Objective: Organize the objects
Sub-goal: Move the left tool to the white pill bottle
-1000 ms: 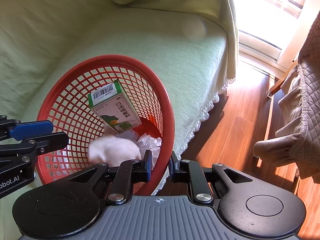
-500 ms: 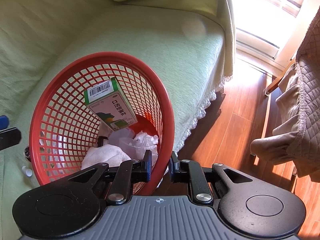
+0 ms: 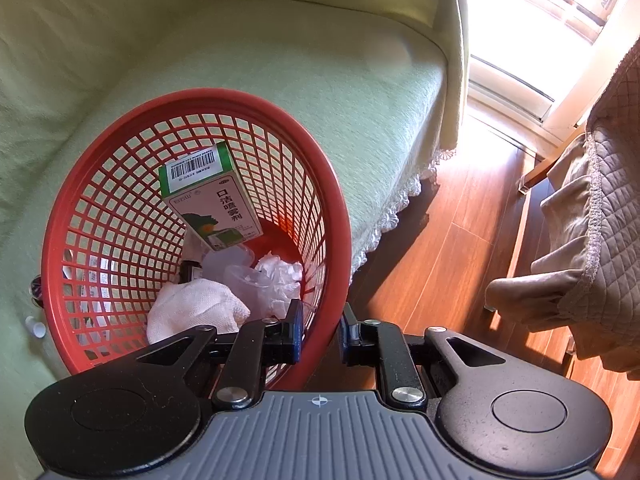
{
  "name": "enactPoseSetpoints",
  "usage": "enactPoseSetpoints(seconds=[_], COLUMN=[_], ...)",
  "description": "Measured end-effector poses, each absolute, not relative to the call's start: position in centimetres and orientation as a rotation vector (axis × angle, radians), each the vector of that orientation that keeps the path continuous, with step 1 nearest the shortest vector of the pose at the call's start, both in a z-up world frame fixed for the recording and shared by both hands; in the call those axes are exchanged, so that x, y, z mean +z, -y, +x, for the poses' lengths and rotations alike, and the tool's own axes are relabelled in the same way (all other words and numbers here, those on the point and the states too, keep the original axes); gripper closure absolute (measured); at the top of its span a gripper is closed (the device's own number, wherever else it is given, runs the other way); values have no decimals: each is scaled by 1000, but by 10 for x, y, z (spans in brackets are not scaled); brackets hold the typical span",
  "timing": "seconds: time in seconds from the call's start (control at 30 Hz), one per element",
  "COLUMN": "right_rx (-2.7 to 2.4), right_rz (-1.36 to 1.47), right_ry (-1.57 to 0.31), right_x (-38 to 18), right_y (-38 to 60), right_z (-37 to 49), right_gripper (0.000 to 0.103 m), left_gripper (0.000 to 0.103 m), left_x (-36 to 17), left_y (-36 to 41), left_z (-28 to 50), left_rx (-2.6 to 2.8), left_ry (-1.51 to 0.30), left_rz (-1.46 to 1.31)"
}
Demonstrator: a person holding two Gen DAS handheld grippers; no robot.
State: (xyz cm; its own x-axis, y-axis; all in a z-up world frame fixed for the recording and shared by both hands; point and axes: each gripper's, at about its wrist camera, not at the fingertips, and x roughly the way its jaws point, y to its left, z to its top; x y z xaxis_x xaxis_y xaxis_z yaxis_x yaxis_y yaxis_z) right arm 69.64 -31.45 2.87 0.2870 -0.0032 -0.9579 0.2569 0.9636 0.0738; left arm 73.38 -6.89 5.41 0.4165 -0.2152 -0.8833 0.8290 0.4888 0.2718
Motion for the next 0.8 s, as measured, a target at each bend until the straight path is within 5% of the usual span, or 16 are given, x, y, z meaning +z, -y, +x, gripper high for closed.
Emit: enactPoseSetpoints(seconds=[0.1, 0.47, 0.8], right_rx=[-179, -189, -220], right_rz=[215, 196, 193], right_ry=[-1275, -1286, -1289], right_x=[29, 28, 26], right_y=[313, 310, 307], right_z=[698, 700, 704], right_gripper=[89, 88, 88], left_gripper=[22, 22, 44], left_x=[32, -36, -74], left_y=[46, 17, 28], left_z=[750, 793, 819], left_rx=[-705, -740, -817], left_ry=[-940, -967, -1000], left_rz=[824, 862, 931])
